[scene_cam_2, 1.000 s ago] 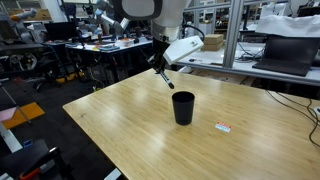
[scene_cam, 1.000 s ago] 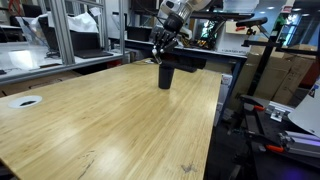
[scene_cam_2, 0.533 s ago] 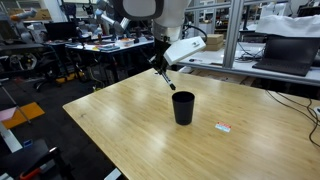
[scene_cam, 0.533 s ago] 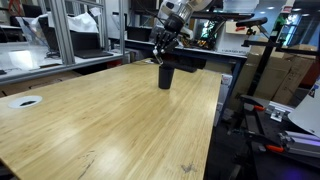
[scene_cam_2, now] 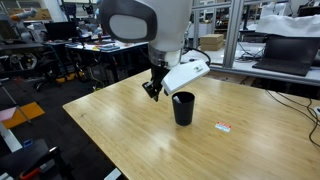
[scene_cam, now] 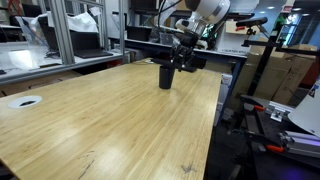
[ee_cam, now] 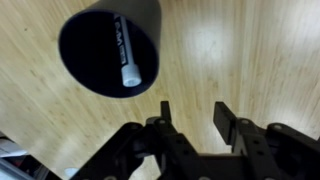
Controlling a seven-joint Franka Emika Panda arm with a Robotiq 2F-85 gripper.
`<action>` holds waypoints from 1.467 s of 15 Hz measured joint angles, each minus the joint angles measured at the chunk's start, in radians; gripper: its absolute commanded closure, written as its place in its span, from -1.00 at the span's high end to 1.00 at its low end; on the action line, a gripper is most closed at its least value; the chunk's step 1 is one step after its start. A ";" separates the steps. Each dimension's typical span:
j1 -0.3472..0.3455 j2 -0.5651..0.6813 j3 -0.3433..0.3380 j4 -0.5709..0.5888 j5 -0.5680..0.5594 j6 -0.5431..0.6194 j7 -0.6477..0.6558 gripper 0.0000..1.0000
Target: Put the marker in the cup
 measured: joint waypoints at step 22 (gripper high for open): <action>0.042 -0.019 -0.003 -0.032 -0.094 0.124 0.103 1.00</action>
